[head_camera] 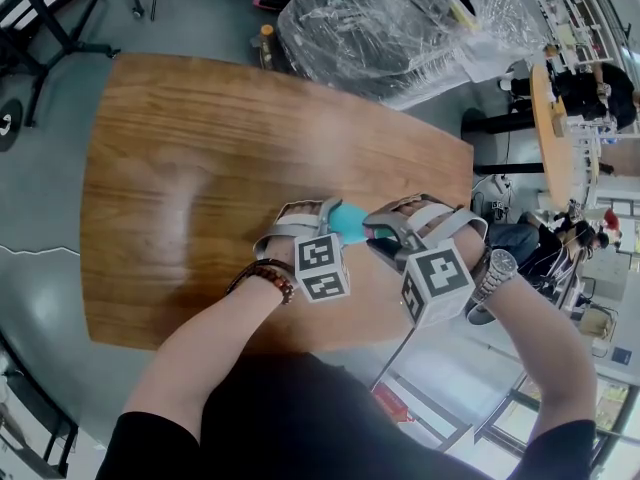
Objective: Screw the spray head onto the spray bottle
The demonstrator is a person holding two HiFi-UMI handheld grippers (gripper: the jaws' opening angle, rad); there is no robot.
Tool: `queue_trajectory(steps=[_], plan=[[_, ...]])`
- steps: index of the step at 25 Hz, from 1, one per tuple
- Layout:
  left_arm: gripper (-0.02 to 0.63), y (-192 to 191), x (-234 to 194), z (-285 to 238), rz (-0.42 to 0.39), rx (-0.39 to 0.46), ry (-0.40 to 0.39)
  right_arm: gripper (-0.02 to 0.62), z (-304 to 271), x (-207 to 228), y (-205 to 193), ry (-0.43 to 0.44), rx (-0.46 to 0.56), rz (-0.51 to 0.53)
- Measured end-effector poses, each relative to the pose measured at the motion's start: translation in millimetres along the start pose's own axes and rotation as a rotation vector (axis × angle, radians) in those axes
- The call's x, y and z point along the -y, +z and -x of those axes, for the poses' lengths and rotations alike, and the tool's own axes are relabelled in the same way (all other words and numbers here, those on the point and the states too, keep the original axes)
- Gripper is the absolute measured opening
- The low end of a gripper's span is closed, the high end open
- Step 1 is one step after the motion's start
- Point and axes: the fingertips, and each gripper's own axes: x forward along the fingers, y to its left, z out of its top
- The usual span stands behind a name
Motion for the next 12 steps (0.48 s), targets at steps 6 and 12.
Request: queue_trajectory(steps=[6, 12], plan=[[0.408, -1.0, 0.1, -0.9, 0.002, -0.009, 0.003, 0.12, -3.0, 5.7, -1.1, 0.066, -0.017, -0.32], [0.408, 0.3, -0.7, -2.4, 0.001, -0.008, 0.003, 0.126, -4.5, 7.4, -1.5, 0.094, -0.026, -0.402]])
